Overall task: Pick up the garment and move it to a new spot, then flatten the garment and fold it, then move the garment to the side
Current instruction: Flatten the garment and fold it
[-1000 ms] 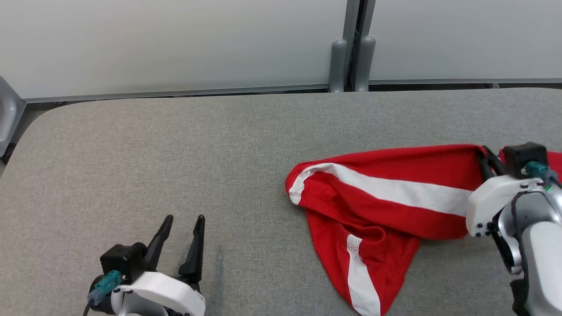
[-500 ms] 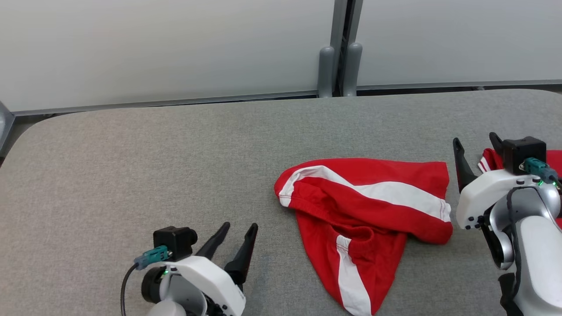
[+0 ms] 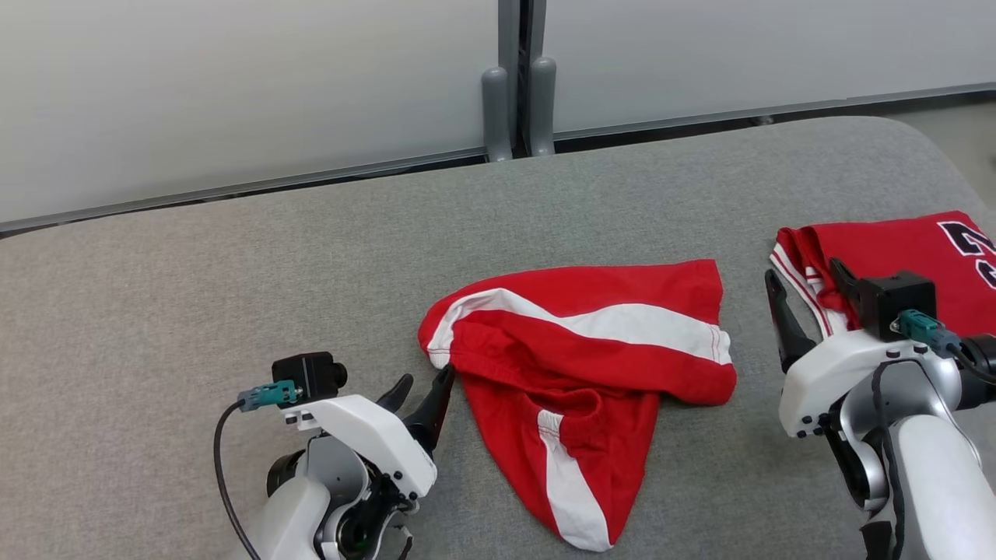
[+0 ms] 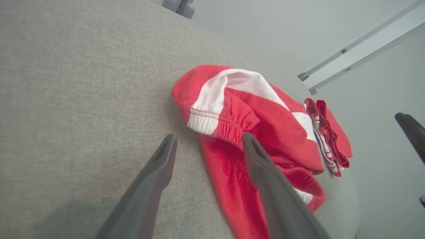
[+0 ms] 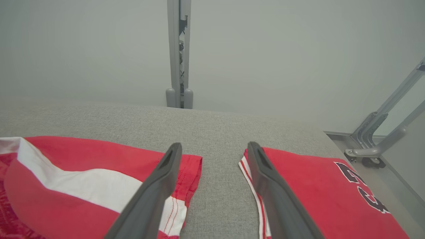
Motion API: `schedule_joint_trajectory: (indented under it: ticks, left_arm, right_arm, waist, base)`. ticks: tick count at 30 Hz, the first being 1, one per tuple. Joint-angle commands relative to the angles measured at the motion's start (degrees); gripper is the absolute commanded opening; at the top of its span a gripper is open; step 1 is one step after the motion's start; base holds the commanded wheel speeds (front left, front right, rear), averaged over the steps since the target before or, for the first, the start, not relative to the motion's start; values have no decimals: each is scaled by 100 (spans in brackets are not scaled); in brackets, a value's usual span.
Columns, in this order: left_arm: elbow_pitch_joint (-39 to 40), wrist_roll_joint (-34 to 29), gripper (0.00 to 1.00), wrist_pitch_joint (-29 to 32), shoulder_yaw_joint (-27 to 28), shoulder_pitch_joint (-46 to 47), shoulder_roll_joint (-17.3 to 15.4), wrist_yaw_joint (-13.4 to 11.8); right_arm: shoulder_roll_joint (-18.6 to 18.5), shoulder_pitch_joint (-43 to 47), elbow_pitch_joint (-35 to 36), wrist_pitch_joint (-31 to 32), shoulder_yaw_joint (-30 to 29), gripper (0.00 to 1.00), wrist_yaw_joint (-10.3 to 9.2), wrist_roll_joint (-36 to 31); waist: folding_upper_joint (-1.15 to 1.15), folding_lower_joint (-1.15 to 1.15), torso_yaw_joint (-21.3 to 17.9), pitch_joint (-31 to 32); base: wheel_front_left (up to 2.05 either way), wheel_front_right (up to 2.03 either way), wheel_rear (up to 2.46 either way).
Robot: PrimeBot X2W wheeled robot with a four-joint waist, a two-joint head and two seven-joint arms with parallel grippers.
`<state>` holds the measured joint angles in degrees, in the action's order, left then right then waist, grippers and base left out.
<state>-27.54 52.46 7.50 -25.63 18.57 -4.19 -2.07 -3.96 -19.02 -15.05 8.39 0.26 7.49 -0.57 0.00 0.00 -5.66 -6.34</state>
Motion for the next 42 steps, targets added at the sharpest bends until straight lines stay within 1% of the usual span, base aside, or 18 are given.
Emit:
schedule_joint_trajectory:
  ticks: [1,3,7,13,19,20,21,22,23,24,26,29,30,31,35,37,40,42]
  left_arm:
    - [-68,21,100,-48,15,115,-12,15]
    - [-209,-34,100,-73,-41,219,9,12]
    - [-593,-252,100,-5,-199,407,-24,-147]
    - [-891,8,100,91,-153,646,38,8]
    - [-893,438,100,215,-122,707,93,131]
    - [-908,445,95,247,-176,733,98,130]
    - [-919,454,64,245,-205,765,101,135]
    - [-912,465,25,192,-217,808,102,166]
    - [-910,462,0,142,-241,848,104,183]
    - [-928,335,0,67,-311,891,104,190]
    - [-995,45,0,-180,-429,993,4,100]
    - [-1024,-632,0,-499,-757,1208,-322,-101]
    - [-1024,-632,0,-499,-757,1208,-322,-101]
    - [-979,-818,0,-543,-874,1253,-407,-114]
    - [-701,-1388,0,-445,-1252,1425,-901,-125]
    - [-483,-1506,0,-225,-1436,1413,-1096,28]
    - [-106,-1097,0,332,-1510,1135,-1145,417]
    - [152,-807,0,718,-1509,968,-1219,518]
  right_arm:
    - [-6,86,45,22,-7,100,1,12]
    - [6,95,79,39,6,100,1,13]
    - [23,143,131,62,77,100,1,36]
    - [46,125,213,76,92,100,1,84]
    - [62,153,242,65,72,100,1,116]
    - [63,159,242,64,69,100,1,116]
    - [64,159,244,63,66,100,1,118]
    - [65,152,246,60,62,100,1,122]
    - [69,142,246,57,57,100,1,129]
    - [70,132,247,52,54,100,1,133]
    - [74,113,247,36,58,100,1,148]
    - [74,114,256,12,24,100,1,157]
    - [74,114,256,12,24,100,1,157]
    - [77,127,261,5,2,100,1,149]
    - [71,210,259,-8,-102,100,0,97]
    - [78,237,250,0,-131,100,1,99]
    - [77,295,234,35,-112,100,1,119]
    - [73,303,240,49,-99,100,0,135]
  waist:
    - [0,0,-82,-27]
    - [0,0,-136,-34]
    - [0,0,-244,-51]
    - [0,0,-354,-110]
    - [0,0,-375,-172]
    - [0,0,-370,-183]
    - [0,0,-367,-194]
    - [0,0,-362,-207]
    - [0,0,-355,-219]
    - [0,0,-347,-228]
    - [0,0,-326,-239]
    - [0,0,-274,-233]
    - [0,0,-274,-233]
    - [0,0,-250,-227]
    - [0,0,-149,-190]
    - [0,0,-80,-173]
    - [0,0,-18,-158]
    - [0,0,-5,-152]
  base:
    - [0,0,0]
    - [0,0,0]
    - [0,0,0]
    - [0,0,0]
    - [0,0,0]
    - [0,0,0]
    - [0,0,0]
    - [0,0,0]
    - [0,0,0]
    - [0,0,0]
    - [0,0,0]
    - [0,0,0]
    - [0,0,0]
    - [0,0,0]
    - [0,0,0]
    - [0,0,0]
    - [0,0,0]
    - [0,0,0]
